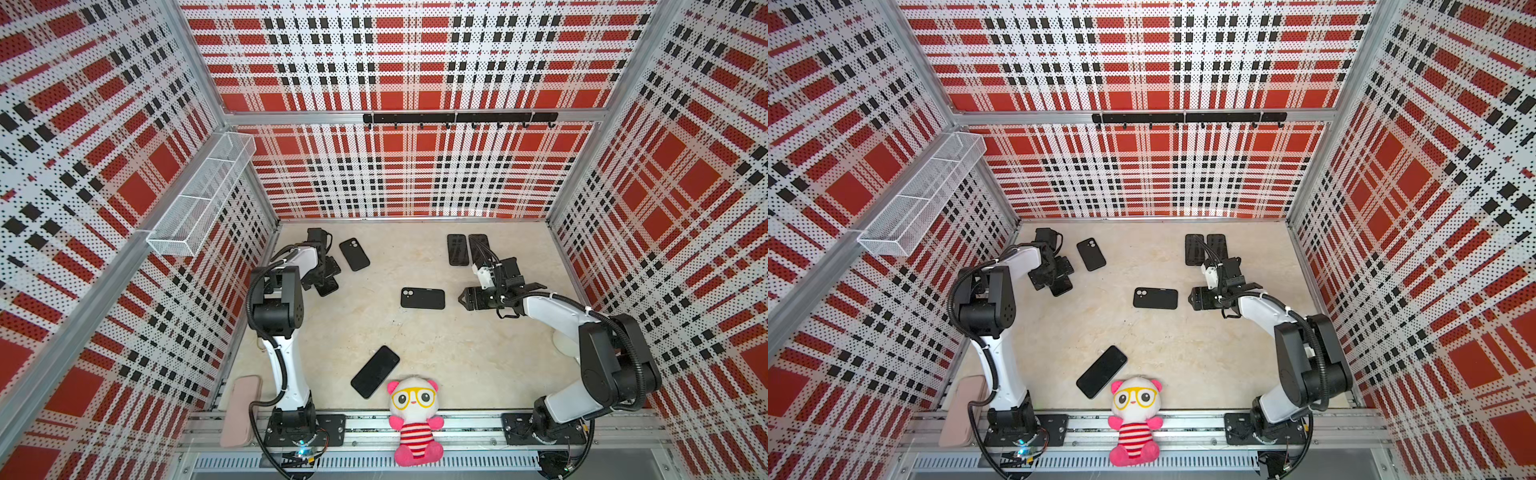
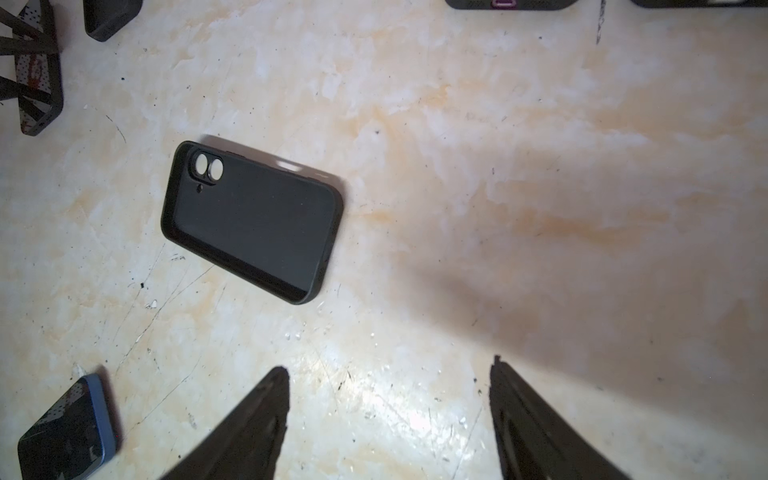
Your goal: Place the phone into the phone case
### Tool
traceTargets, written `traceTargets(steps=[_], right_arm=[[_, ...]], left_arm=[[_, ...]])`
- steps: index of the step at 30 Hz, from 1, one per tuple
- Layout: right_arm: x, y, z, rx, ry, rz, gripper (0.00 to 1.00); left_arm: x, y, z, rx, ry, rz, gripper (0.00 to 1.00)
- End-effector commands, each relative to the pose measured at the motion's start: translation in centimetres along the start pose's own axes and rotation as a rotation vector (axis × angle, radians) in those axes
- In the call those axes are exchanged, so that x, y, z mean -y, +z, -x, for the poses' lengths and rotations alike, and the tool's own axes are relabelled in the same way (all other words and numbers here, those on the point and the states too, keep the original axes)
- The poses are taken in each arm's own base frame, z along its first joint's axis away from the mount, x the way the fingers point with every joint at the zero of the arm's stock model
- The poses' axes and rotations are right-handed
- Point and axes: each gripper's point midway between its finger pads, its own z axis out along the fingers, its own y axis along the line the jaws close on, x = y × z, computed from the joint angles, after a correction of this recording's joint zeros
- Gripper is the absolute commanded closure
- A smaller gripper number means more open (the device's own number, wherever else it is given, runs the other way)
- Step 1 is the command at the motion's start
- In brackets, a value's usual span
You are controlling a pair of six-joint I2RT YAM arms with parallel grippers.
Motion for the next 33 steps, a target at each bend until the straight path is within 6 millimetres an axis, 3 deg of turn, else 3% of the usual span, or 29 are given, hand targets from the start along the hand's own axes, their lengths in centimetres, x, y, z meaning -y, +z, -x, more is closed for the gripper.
traceTargets(steps=[1,4,7,13,16,18,24,28,33], right_arm=[[0.1,-0.3,0.8,0.023,-0.023,0.0,0.22],[0.1,-0.2,0.7,0.02,-0.022,0.001,0.22],[0.0,-0.1,0.8,0.016,-0.019,0.008,0.22],[-1.4,-0.3,1.1,0.022,-0.044,0.043,0.21],[-3.8,-0.3,1.4,0.037,-0.078,0.097,0.21],[-6.1,0.0,1.7,0.058,-0.101,0.15,0.22],[-14.9,-0.1,3.7,0.226,-0.111,0.384,0.23],[-20.0,-0.6,4.7,0.338,-0.106,0.507,0.24],[-23.3,0.5,5.0,0.418,-0.057,0.547,0.29]], left_arm=[[0.6,0.7,-0.9,-0.023,-0.003,-0.021,0.19],[0.7,0.6,-1.1,-0.022,0.002,-0.019,0.27],[1.1,0.1,-1.1,-0.022,0.004,-0.039,0.29],[3.6,-3.9,-0.8,0.014,0.017,-0.184,0.29],[5.1,-6.7,-1.5,0.034,0.01,-0.292,0.32],[6.5,-8.2,-3.1,0.023,-0.004,-0.39,0.32],[9.4,-11.9,-8.1,0.014,-0.101,-0.61,0.36],[11.1,-14.6,-10.2,0.024,-0.252,-0.782,0.38],[12.3,-18.3,-11.6,0.028,-0.45,-0.981,0.54]])
